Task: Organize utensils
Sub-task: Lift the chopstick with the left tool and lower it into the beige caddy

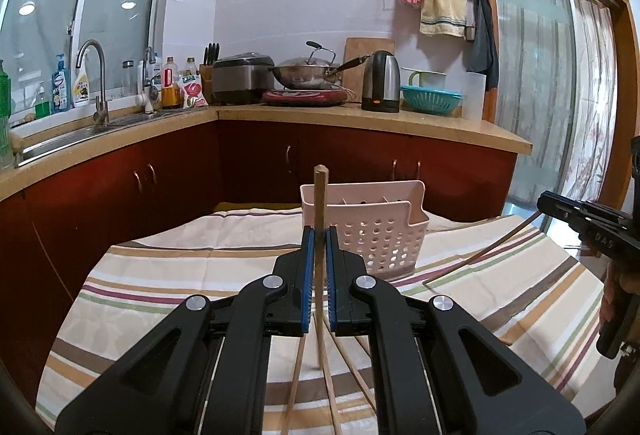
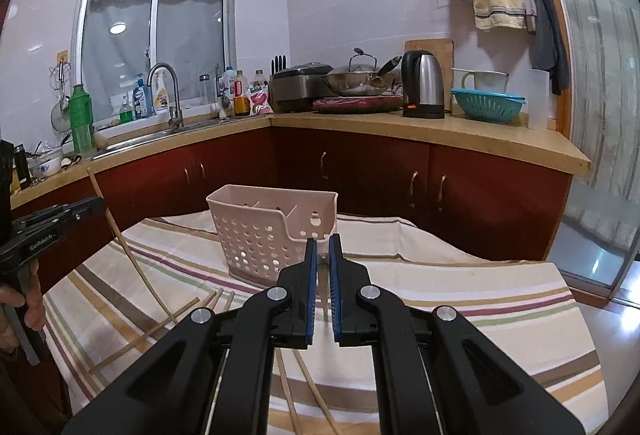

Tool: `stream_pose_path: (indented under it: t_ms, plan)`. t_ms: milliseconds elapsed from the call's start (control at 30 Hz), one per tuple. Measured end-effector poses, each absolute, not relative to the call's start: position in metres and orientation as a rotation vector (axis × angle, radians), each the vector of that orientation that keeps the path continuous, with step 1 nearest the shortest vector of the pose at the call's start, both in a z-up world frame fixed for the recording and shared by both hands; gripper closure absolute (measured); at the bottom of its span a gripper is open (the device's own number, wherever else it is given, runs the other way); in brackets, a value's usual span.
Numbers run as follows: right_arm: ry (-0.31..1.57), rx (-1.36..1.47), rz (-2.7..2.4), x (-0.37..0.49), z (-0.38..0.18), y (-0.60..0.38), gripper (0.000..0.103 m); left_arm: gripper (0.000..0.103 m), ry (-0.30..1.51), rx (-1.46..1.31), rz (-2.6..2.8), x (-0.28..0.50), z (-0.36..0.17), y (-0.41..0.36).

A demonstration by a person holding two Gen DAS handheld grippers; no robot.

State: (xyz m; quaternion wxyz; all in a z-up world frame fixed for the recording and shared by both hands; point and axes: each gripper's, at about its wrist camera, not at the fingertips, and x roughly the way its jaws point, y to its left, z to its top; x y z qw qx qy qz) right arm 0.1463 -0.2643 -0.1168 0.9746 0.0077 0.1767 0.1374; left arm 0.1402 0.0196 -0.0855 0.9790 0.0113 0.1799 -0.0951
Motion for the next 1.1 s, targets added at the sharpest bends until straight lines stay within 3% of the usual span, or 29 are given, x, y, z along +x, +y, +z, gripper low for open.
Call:
stream_pose_path:
  t_ms: [633, 1100]
  plan:
    - [0.3, 0.007, 0.289, 0.142, -0.09, -0.258, 0.096, 0.097, 0.287, 0.007, -0.199, 0.142, -0.064, 0.022]
    - [0.224, 0.019, 0.32, 0.142, -0.052, -0.254, 0.096, 0.097, 0.173, 0.002, -0.218, 0.148, -0.014, 0.022]
